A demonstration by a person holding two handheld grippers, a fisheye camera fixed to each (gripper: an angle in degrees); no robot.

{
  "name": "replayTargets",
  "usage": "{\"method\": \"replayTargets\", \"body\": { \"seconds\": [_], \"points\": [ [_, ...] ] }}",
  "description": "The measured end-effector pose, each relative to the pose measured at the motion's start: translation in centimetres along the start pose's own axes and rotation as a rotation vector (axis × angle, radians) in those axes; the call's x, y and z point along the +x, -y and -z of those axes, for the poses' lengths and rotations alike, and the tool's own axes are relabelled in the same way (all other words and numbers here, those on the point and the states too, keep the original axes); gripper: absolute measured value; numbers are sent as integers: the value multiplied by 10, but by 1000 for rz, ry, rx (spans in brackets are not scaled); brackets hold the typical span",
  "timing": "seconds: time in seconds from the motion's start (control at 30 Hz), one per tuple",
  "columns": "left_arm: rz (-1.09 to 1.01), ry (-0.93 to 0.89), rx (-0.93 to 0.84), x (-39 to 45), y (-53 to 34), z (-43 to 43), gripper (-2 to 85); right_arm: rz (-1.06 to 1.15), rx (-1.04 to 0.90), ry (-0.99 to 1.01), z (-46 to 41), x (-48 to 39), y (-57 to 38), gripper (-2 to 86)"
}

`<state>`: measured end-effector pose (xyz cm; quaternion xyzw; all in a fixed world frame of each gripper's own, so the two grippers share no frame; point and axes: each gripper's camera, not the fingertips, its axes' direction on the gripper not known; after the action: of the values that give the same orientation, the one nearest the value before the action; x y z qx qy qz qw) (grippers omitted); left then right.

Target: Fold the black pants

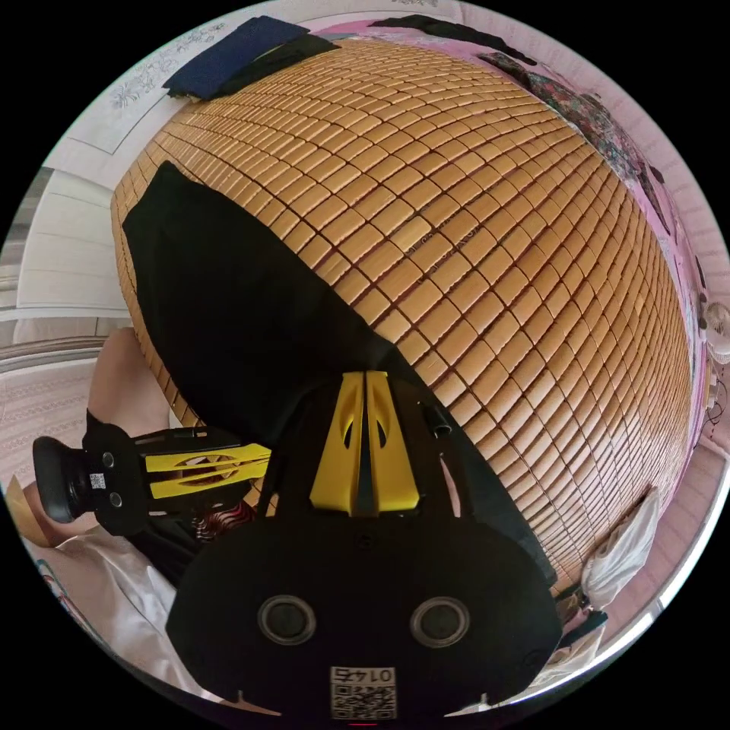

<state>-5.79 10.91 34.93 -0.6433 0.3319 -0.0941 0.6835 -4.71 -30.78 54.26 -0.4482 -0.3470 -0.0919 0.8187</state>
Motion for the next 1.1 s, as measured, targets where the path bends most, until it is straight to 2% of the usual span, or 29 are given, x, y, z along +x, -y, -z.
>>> {"method": "replayTargets", "body": {
  "seconds": [0.1, 0.13, 0.2, 0.33, 0.43, 0.5, 0.6, 0.67, 0.8, 1.0, 1.1],
  "points": [
    [23, -11, 19, -14, -2, 21, -7, -117, 258, 163, 36, 37, -82, -4],
    [41, 3, 31, -18, -5, 27, -7, -184, 328, 147, 47, 55, -124, -3],
    [136, 73, 71, -42, -17, 49, -7, -298, 391, 60, 60, 83, -193, -3],
    [319, 155, 95, -83, -37, 72, -7, -593, 492, -237, 80, 149, -349, 64],
    [442, 204, 93, -108, -47, 78, -7, -812, 444, -258, 77, 195, -415, 111],
    [512, 249, 78, -121, -46, 74, -7, -859, 410, -241, 69, 212, -433, 139],
    [535, 314, 42, -125, -39, 63, -7, -980, 315, -252, 51, 234, -445, 138],
    [586, 311, 63, -127, -38, 62, -7, -993, 325, -251, 45, 237, -453, 137],
    [500, 388, 69, -119, -35, 59, -7, -993, 351, -269, 44, 232, -468, 134],
    [479, 392, 30, -124, -29, 62, -7, -945, 382, -181, 43, 229, -485, 62],
    [435, 401, -7, -122, -24, 61, -7, -978, 470, -109, 55, 235, -506, 26]
  ]
}}
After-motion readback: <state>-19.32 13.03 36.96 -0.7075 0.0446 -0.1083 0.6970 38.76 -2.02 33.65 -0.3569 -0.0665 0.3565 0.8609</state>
